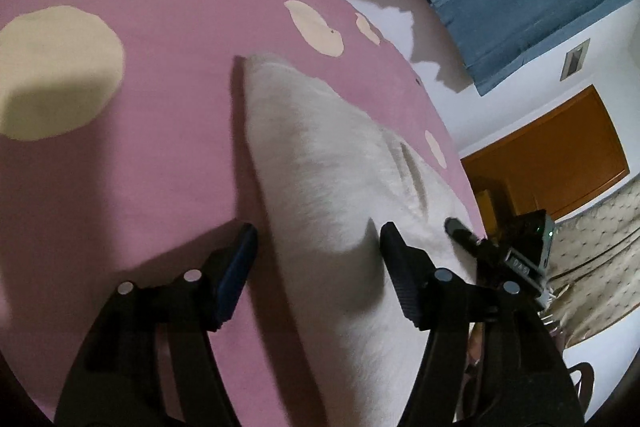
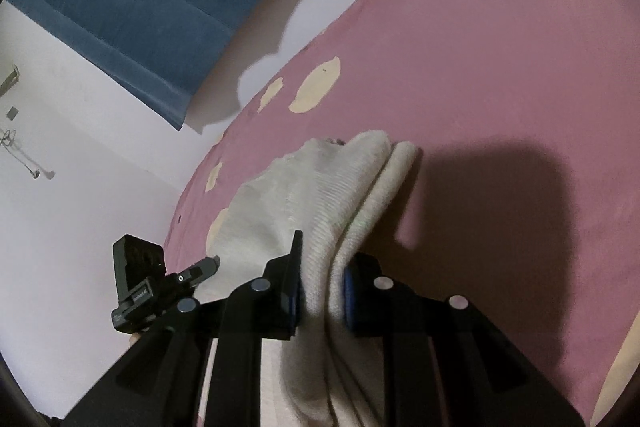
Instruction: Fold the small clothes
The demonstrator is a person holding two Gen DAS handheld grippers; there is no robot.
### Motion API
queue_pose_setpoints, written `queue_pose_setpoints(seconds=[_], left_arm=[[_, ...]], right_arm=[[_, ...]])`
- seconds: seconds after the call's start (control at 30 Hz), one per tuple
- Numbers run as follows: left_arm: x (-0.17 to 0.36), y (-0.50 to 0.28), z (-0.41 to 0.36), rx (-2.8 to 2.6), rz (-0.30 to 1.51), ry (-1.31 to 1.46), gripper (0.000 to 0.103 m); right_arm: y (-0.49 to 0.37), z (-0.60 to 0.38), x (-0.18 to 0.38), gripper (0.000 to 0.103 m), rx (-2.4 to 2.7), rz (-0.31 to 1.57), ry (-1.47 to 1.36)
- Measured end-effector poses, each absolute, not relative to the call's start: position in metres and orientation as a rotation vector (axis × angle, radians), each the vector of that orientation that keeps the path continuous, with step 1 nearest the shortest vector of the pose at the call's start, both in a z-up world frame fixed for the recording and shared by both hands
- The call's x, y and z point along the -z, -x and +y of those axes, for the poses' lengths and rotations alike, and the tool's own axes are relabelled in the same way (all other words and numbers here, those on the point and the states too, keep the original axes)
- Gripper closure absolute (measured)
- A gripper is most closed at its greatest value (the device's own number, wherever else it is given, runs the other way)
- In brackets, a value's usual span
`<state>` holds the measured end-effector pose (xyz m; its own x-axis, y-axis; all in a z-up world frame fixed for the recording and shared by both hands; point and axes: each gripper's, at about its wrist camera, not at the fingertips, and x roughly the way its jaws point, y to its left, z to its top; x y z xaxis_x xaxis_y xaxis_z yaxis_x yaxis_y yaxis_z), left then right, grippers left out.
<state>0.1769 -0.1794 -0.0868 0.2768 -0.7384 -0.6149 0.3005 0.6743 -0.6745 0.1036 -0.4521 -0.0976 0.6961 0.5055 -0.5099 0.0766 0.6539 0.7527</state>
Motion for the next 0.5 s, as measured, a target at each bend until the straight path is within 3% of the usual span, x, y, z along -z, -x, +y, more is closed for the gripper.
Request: queue_pose_setpoints(seconds=[0.07,0.13,0.5], left_arm=[[0.092,-0.177,-0.188,0.723,1.090,0.460,0.069],[0.090,-0.176,-0.190,0.699,1.068,0.451,0.075],[0.029,-0.166,-0.145,0.682,0.939,0.422,0.081]], right_arm=[[-0.104,-0.452,0.104,0.086,-0.266,0.787,-0.851],[-0.103,-0.453,0.105,0.086,-0.268,0.780,-0.871],[-0.110,-0.420,0.054,0.092,-0.349,0.687,-0.830]])
